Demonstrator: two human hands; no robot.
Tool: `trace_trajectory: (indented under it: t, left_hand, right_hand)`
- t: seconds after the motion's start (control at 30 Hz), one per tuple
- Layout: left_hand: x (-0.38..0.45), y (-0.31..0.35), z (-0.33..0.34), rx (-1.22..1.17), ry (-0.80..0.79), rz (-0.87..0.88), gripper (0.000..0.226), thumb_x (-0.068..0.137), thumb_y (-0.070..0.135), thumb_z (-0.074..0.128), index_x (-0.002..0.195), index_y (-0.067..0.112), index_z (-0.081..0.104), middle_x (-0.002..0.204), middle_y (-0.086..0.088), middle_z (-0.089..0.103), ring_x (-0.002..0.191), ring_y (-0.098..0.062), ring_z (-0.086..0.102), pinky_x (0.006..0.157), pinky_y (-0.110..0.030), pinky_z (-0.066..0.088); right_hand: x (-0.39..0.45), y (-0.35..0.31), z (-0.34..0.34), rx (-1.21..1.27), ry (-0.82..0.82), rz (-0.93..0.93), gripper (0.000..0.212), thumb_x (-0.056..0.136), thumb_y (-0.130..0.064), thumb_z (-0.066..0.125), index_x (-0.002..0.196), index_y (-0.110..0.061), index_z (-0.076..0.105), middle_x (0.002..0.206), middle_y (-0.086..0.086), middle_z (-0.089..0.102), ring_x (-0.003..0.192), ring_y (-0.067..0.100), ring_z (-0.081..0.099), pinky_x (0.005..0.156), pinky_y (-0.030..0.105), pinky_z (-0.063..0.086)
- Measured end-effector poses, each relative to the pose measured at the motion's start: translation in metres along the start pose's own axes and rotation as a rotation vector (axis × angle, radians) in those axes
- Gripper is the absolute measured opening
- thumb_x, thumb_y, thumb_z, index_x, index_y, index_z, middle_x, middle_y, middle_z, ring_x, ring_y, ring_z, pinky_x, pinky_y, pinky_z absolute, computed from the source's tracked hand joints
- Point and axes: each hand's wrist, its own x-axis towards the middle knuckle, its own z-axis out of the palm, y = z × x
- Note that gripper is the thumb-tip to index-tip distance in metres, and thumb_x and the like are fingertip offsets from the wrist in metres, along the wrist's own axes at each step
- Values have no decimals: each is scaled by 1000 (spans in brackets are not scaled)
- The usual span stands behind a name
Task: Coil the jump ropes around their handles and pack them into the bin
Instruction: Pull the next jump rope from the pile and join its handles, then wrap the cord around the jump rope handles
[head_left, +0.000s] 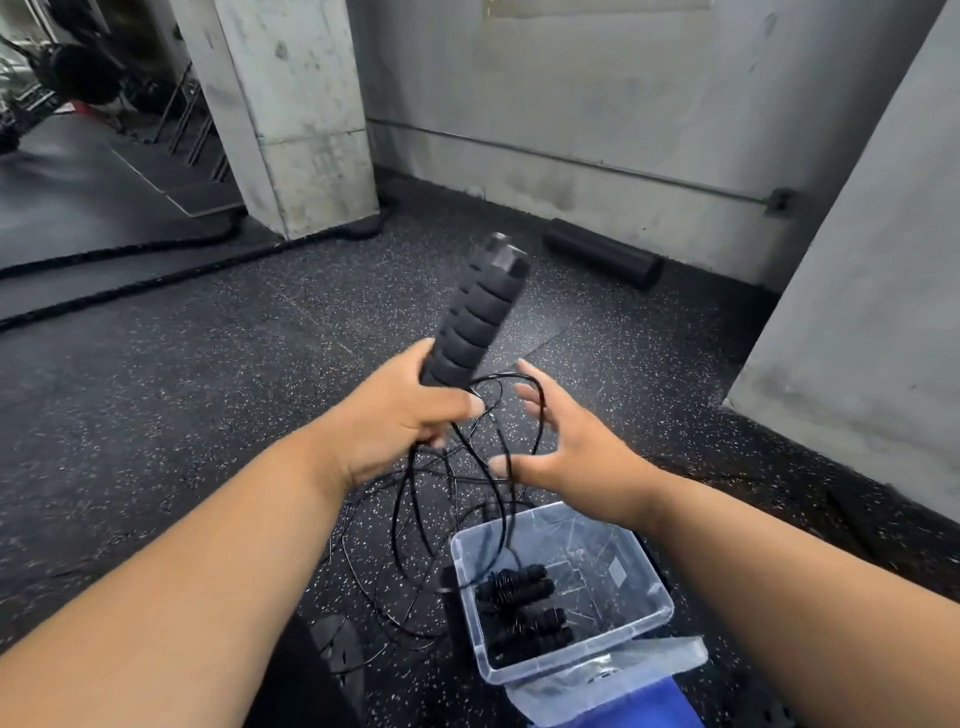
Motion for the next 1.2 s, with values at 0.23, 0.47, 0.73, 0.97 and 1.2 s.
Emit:
trace_trajectory:
  t: [0.23, 0.47, 0.73, 0.97, 1.2]
  left_hand:
    - [8, -8, 3, 136, 120, -38, 46, 71, 22, 79, 113, 22, 61, 85, 0, 57, 55, -6, 49, 52, -27, 46]
    - [12, -17, 13, 150, 77, -65, 36, 85, 10, 81, 113, 21, 61, 80, 7, 60, 58, -8, 51, 53, -29, 45]
    - [11, -15, 33, -137, 23, -49, 39, 75, 15, 76, 106, 14, 53, 83, -4, 57, 53, -7, 40, 51, -25, 37]
    - [12, -13, 32, -381, -33, -43, 53, 68, 28, 80, 111, 18, 51, 79, 2, 46, 53, -6, 32, 56, -24, 36]
    - [7, -10, 20, -199, 8, -72, 51, 69, 24, 82, 110, 16, 53, 71, 11, 53, 51, -6, 39, 70, -29, 57]
  right_hand:
    - [-1, 2, -13, 140, 104, 159, 21, 101, -27, 58, 103, -9, 68, 73, 2, 50, 67, 18, 46, 68, 38, 46]
    - [-8, -10, -6, 246, -182, 89, 57, 94, -32, 70, 147, -35, 49, 126, -7, 69, 118, 4, 64, 111, 32, 42]
    - [-5, 1, 10, -64, -21, 255, 67, 93, -27, 73, 153, -30, 43, 126, 1, 61, 89, 0, 61, 70, 12, 45]
    - [-15, -12, 26, 399, -366, 92, 55, 91, -23, 68, 142, -33, 49, 132, 12, 65, 124, 8, 60, 114, 28, 36]
    - [-13, 5, 27, 154, -293, 178, 36, 99, -52, 58, 80, -24, 68, 65, -7, 49, 61, 12, 48, 70, 36, 44]
